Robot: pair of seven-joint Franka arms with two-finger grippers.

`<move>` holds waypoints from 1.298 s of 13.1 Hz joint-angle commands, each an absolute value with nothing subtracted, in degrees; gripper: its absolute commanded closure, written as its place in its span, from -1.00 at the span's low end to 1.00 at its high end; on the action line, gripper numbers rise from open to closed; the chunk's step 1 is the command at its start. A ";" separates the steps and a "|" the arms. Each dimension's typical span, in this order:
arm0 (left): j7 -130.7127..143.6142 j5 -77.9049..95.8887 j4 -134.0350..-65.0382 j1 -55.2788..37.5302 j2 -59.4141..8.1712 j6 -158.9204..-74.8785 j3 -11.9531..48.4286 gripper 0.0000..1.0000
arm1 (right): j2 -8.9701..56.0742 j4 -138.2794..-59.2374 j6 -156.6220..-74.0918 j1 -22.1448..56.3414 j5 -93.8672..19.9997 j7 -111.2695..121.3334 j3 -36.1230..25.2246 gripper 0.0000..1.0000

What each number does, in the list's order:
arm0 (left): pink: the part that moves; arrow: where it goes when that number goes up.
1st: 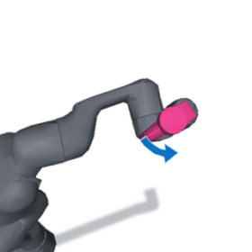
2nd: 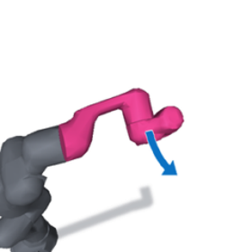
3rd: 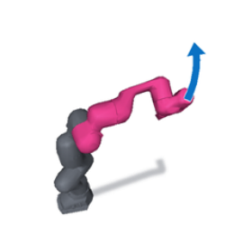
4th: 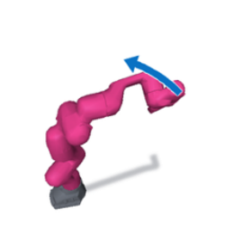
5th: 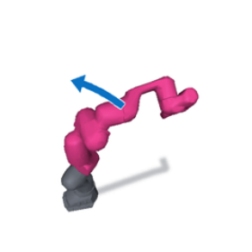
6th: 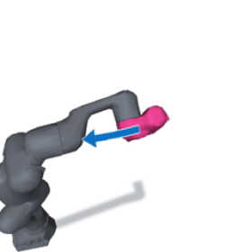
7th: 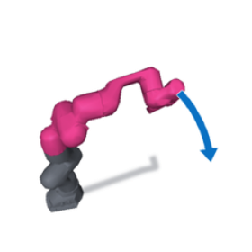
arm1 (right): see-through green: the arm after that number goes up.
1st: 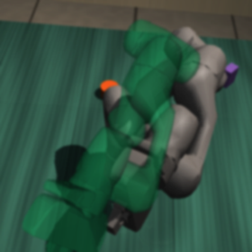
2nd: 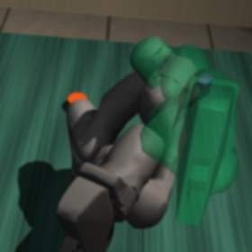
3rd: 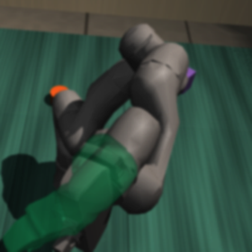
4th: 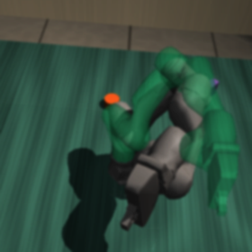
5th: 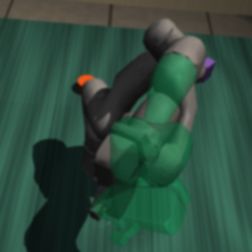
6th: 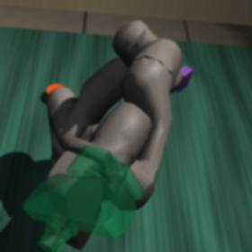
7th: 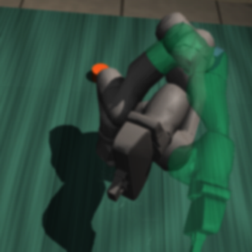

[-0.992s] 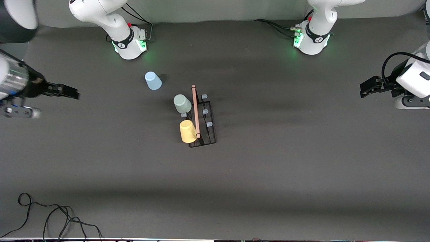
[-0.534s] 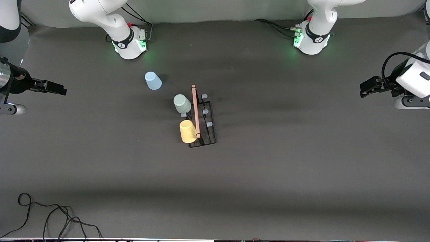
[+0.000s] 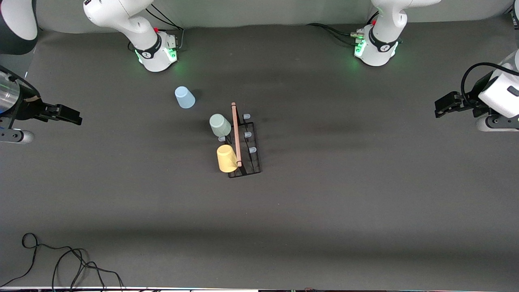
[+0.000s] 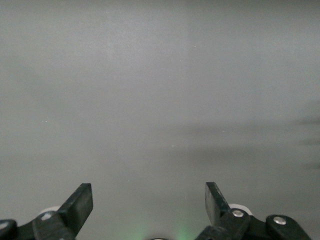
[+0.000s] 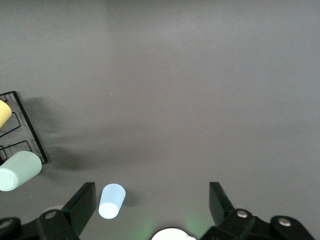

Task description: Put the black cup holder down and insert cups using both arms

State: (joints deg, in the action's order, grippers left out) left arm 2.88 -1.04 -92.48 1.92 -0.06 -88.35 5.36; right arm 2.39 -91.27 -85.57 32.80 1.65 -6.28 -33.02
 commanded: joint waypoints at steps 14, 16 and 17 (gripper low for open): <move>2.90 -0.62 -92.37 1.93 0.62 -87.45 5.36 -1.00 | -1.05 -94.04 -88.95 -0.08 4.04 1.67 -2.38 -0.99; 2.90 -0.70 -92.46 1.93 0.44 -87.63 5.36 -1.00 | -1.14 -94.04 -88.77 -0.62 4.04 1.15 -1.76 -0.99; 2.90 -0.70 -92.46 1.93 0.44 -87.71 5.36 -1.00 | -1.14 -93.96 -88.68 -0.09 3.96 1.06 -1.84 -0.99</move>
State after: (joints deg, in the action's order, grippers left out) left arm 2.88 -1.04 -92.49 1.92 0.01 -88.35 5.37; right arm 0.48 -92.31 -88.14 0.43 3.36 0.54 -2.93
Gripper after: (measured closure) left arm 0.000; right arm 0.000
